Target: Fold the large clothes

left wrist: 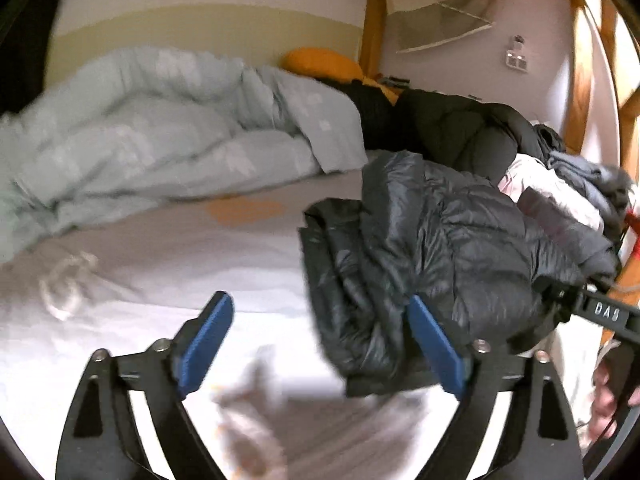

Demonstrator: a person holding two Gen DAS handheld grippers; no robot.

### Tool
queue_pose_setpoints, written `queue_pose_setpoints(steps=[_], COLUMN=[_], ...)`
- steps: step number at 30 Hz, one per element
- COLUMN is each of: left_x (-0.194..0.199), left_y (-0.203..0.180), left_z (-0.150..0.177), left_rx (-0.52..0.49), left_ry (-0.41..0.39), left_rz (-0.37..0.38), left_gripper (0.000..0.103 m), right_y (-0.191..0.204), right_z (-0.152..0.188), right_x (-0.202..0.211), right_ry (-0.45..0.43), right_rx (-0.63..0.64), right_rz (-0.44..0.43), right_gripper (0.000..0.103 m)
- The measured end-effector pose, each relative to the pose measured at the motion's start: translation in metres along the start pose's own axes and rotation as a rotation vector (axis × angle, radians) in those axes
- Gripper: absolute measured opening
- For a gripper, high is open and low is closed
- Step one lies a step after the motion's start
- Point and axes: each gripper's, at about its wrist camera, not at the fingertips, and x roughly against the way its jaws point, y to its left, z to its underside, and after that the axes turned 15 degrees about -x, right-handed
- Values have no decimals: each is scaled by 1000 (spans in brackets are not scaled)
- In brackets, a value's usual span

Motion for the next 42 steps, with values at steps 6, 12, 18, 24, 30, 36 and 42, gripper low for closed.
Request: queue_pose_setpoints(steps=[6,12,18,24,30,36,42], left_x=[29,38,47,48,46,45,43], left_y=[-3,-12,-13,-12,-19,-24,-16], left_z=[31,65,69,71,70,70,70], left_rx=[-46,-58,-53,-41,-79,-97,-56], left_ry=[-113,-179,-224,-233,-218,-212,-196], left_rz=[-30,-95,-146,-155,-164,-183,-183], left_gripper=[102,102,102,103,103,103,103], right_y=[1,-13,2,6,7,8,11], right_z=[35,45,55,63,63,64,65], right_x=[28,51,74,83,77,77,76], right_ry=[-71,-100,-243,-285,-257,-256,-257], right_rx=[173,100,187,211,214,222,240], right_rz=[-27,-136,-125,-113,-104,-96,-92], right_gripper=[92,92,102,102,102,102,102])
